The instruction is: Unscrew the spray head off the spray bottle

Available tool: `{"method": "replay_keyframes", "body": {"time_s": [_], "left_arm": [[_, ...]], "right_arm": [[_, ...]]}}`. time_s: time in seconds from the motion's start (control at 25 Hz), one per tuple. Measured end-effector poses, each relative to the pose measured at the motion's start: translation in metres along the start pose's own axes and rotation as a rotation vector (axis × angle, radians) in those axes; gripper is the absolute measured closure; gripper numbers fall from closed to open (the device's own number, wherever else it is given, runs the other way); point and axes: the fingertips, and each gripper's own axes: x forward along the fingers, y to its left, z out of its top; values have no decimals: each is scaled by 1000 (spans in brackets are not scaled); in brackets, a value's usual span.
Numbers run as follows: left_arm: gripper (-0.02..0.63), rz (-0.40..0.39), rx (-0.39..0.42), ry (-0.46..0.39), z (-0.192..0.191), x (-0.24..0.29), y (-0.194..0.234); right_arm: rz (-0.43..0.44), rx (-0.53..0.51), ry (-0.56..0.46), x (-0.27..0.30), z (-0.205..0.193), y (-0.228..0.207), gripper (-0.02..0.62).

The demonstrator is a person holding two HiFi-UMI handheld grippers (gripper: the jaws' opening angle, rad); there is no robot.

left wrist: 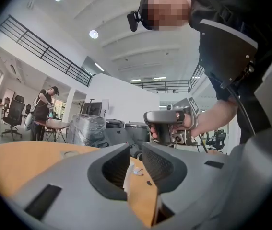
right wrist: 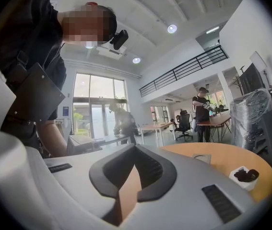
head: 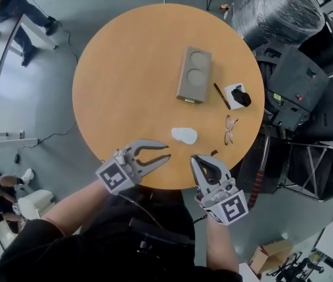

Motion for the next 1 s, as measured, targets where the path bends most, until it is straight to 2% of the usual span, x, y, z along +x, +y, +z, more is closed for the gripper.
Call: {"method": "replay_keyframes", "body": {"time_s": [0.24, 0.4, 0.6, 0.72, 1.0], "left_arm": [[479, 50, 92, 25, -64, 20, 22], [419, 90, -7, 96, -124, 27, 32], [357, 77, 13, 148, -181, 41, 37], [304, 75, 28, 166, -204, 52, 41], [293, 60, 75, 169, -233, 79, 44]], "right_arm": [[-10, -4, -25, -3, -39, -21, 592], [-30, 18, -40, -8, -62, -23, 592], [-57, 22, -62, -16, -92, -27, 592], [-67, 26, -53, -18, -112, -30, 592], [-82, 77, -40, -24, -146, -35, 592]]}}
